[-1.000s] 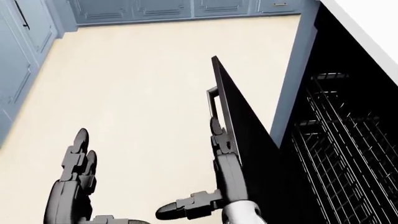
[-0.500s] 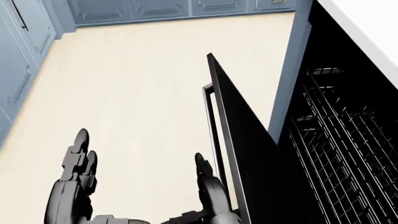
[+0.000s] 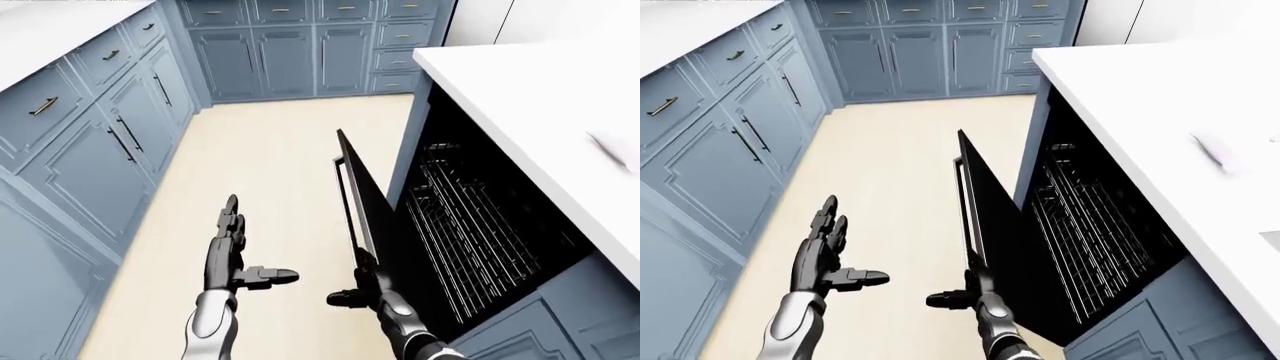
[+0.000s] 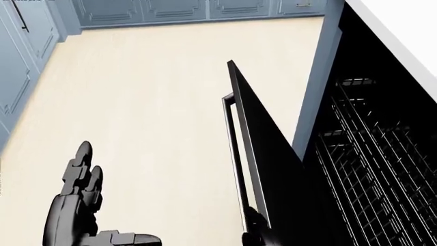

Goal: Close the dishwasher door

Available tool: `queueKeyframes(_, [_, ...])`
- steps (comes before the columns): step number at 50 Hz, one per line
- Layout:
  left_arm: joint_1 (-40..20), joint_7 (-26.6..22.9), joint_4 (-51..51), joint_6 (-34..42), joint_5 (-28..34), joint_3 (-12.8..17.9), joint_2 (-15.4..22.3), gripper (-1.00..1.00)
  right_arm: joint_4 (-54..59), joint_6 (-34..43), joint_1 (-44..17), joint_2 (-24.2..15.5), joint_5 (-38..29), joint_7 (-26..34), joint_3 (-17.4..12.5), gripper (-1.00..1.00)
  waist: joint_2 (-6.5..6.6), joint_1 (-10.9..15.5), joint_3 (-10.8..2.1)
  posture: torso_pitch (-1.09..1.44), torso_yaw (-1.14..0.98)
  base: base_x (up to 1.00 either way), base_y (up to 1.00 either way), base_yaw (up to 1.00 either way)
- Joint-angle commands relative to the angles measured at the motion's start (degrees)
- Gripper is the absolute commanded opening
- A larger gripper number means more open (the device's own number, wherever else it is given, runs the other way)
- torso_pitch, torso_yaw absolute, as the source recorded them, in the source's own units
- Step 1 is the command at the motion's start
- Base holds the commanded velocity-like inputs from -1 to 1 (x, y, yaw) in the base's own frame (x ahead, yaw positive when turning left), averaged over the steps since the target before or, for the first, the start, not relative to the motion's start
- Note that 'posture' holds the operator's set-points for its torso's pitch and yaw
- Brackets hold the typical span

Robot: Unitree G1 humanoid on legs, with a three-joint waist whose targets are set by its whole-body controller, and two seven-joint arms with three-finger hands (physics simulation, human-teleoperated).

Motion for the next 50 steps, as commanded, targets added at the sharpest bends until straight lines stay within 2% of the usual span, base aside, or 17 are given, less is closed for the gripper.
queueKeyframes(1, [-0.9, 0.1, -2.6, -1.8, -0.1, 0.1, 0.2, 1.0, -1.0, 0.2, -0.8, -0.5, -0.8, -0.7, -0.4, 1.0, 0.14, 0.0, -0.99, 0.0, 0.0, 0.0, 0.0, 0.0])
queueKeyframes(11, [-0.6, 0.1, -3.4, -1.2, -0.2, 0.0, 0.1, 1.0, -1.0, 2.1, 0.1, -1.9, -4.5, -5.1, -0.7, 1.0, 0.11, 0.2, -1.17, 0.0, 0.0, 0.0, 0.0, 0.0])
queueKeyframes(28, [-0.9, 0.1, -3.1, -1.0, -0.4, 0.1, 0.2, 1.0, -1.0, 3.6, -0.2, -2.3, -6.7, -10.1, -0.2, 1.0, 0.19, 0.5, -1.35, 0.0, 0.0, 0.0, 0.0, 0.0])
queueKeyframes(50, [-0.7, -0.3, -3.8, -0.7, -0.6, 0.1, 0.1, 1.0, -1.0, 4.9, -0.1, -2.7, -4.5, -16.0, -1.1, 1.0, 0.29, 0.9, -1.56, 0.0, 0.0, 0.0, 0.0, 0.0])
